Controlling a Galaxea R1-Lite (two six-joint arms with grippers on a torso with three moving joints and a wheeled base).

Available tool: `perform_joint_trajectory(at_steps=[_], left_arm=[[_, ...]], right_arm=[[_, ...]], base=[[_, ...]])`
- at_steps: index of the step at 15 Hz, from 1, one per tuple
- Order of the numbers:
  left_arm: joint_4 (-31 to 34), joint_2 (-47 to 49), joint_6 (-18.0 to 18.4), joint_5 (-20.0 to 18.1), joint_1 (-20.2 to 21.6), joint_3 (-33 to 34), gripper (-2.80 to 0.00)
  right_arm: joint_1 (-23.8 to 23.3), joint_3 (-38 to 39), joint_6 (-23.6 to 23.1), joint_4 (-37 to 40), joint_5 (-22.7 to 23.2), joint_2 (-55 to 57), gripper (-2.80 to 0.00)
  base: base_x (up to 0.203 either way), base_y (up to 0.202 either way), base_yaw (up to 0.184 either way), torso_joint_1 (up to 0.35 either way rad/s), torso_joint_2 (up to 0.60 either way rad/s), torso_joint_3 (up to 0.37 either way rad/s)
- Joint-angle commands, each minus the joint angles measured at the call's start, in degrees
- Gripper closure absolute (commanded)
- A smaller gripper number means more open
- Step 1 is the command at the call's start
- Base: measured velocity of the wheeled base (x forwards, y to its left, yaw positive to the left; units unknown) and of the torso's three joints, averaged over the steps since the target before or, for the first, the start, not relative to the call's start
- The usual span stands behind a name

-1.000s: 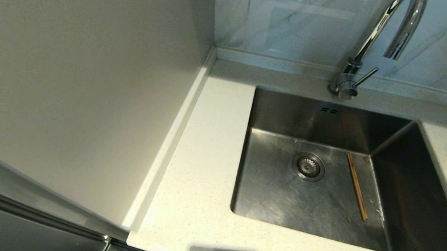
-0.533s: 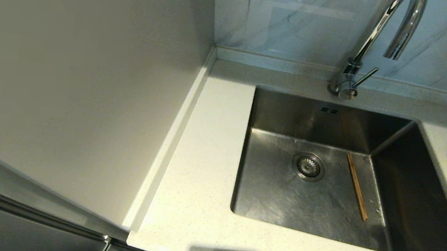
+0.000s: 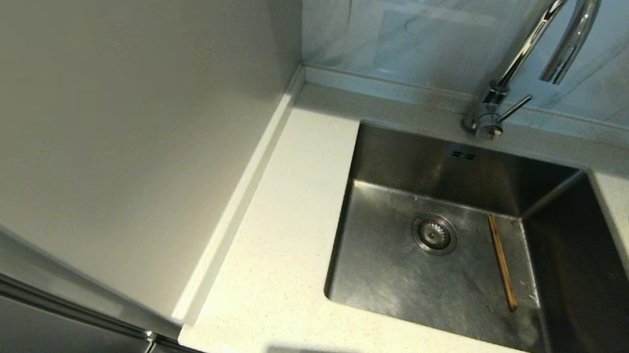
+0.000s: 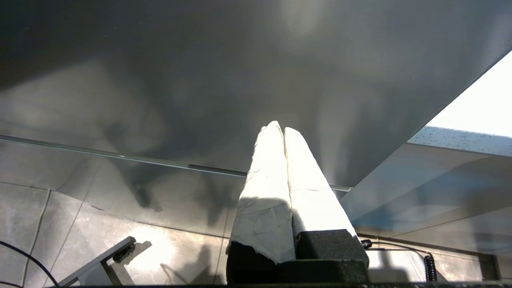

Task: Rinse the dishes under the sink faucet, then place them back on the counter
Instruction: Put the chopsticks back to the table from the sink

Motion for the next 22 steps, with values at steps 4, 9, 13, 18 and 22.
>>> perform_joint_trajectory(at_steps=[4, 9, 13, 18, 22], left_arm=[[-0.04, -0.18, -0.02, 0.03, 0.0, 0.0, 0.0], [-0.04, -0.18, -0.02, 0.03, 0.0, 0.0, 0.0], [-0.04, -0.18, -0.02, 0.03, 0.0, 0.0, 0.0], [-0.04, -0.18, -0.02, 0.03, 0.0, 0.0, 0.0], [-0.04, -0.18, -0.02, 0.03, 0.0, 0.0, 0.0]], right_arm=[[1.38, -3.61, -8.06, -9.74, 11.0, 2.14, 0.0], [2.89, -11.47, -10.22, -6.92, 16.9, 6.16, 0.0], [3.01, -11.72, -7.94, -7.2, 9.38, 6.23, -2.8], [10.85, -12.57, 4.67, -12.69, -0.48, 11.46, -2.8], [14.1, -13.15, 12.13, -20.7, -6.73, 19.4, -2.8]], base=[[0.0, 0.0, 0.0, 0.0, 0.0, 0.0], [0.0, 0.0, 0.0, 0.0, 0.0, 0.0], [0.0, 0.0, 0.0, 0.0, 0.0, 0.0], [0.0, 0.0, 0.0, 0.0, 0.0, 0.0], [0.0, 0.0, 0.0, 0.0, 0.0, 0.0]])
